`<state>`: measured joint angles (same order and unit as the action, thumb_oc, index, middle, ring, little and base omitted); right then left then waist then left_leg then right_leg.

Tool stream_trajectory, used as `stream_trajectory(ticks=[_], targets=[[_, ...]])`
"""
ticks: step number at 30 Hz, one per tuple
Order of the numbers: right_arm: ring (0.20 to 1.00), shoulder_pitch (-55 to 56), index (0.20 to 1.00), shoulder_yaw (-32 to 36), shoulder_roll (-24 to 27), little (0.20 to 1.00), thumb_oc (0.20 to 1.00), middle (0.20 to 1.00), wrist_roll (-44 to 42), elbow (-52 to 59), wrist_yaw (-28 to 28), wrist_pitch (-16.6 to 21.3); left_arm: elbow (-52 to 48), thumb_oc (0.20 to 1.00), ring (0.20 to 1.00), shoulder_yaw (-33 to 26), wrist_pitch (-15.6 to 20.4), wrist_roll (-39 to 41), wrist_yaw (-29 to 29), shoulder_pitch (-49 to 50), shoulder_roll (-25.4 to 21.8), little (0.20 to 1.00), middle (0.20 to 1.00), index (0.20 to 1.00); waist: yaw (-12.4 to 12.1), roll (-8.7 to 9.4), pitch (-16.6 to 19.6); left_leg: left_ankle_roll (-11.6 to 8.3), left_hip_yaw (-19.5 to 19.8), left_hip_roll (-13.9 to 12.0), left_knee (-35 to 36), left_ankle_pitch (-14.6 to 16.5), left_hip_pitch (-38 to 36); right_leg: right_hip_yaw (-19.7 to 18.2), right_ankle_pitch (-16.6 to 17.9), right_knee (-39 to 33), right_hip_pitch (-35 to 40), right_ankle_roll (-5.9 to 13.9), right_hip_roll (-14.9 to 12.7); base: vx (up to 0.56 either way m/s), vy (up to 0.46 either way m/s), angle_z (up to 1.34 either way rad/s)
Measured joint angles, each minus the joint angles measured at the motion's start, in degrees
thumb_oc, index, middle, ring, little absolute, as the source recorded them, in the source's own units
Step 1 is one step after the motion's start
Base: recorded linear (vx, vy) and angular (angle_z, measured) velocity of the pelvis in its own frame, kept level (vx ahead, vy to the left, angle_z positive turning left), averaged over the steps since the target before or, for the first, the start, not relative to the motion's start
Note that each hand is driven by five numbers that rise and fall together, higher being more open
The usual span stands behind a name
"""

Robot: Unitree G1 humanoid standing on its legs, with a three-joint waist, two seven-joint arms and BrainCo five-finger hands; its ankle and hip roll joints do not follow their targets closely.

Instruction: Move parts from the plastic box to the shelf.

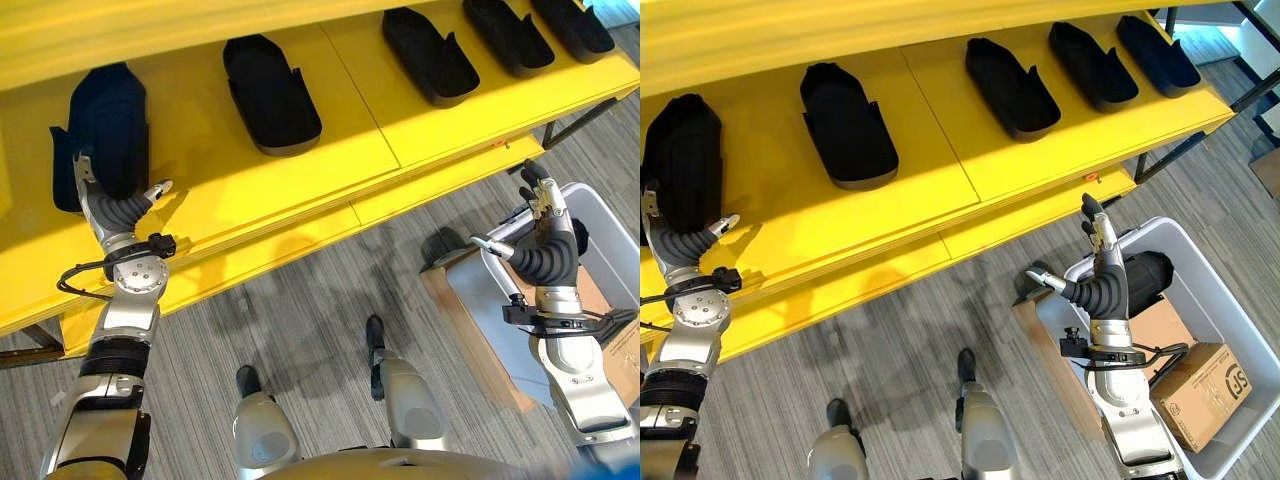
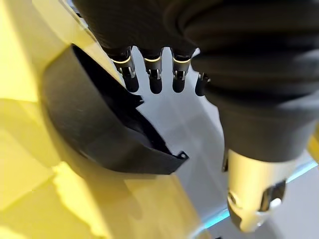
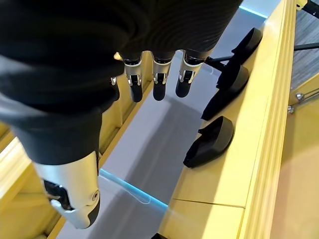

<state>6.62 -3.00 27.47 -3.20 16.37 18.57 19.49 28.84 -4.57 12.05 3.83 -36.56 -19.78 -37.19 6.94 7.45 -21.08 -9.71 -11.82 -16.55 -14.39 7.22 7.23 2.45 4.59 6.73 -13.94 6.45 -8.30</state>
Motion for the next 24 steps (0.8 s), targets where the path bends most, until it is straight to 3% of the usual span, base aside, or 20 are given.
stream_trajectory(ticks=[10, 24], targets=[[1.0, 0.5, 1.0, -0.2, 0.1, 1.0, 1.0, 1.0, 0.0, 0.0, -0.4, 0.0, 8.5, 1.0, 1.0, 4.1, 0.1, 0.2, 1.3, -8.7, -0.7, 1.0, 1.0, 1.0, 1.6, 0.76, -1.0, 0.12, 1.2, -0.5, -4.7, 1.7, 3.9, 0.0, 0.1, 1.2, -2.1, -0.04, 0.0, 0.0, 0.016, 0.01], [1.0, 1.2, 1.0, -0.2, 0.2, 1.0, 1.0, 1.0, 0.0, 0.1, -0.6, 0.0, 10.1, 1.0, 1.0, 6.8, 0.7, 1.9, 3.0, -12.6, -0.3, 1.0, 1.0, 1.0, 2.8, 0.54, -1.9, 0.28, 1.2, -0.5, -6.7, 2.2, 5.7, -0.5, 0.5, 2.1, -3.6, -0.03, 0.0, 0.0, 0.001, -0.01]])
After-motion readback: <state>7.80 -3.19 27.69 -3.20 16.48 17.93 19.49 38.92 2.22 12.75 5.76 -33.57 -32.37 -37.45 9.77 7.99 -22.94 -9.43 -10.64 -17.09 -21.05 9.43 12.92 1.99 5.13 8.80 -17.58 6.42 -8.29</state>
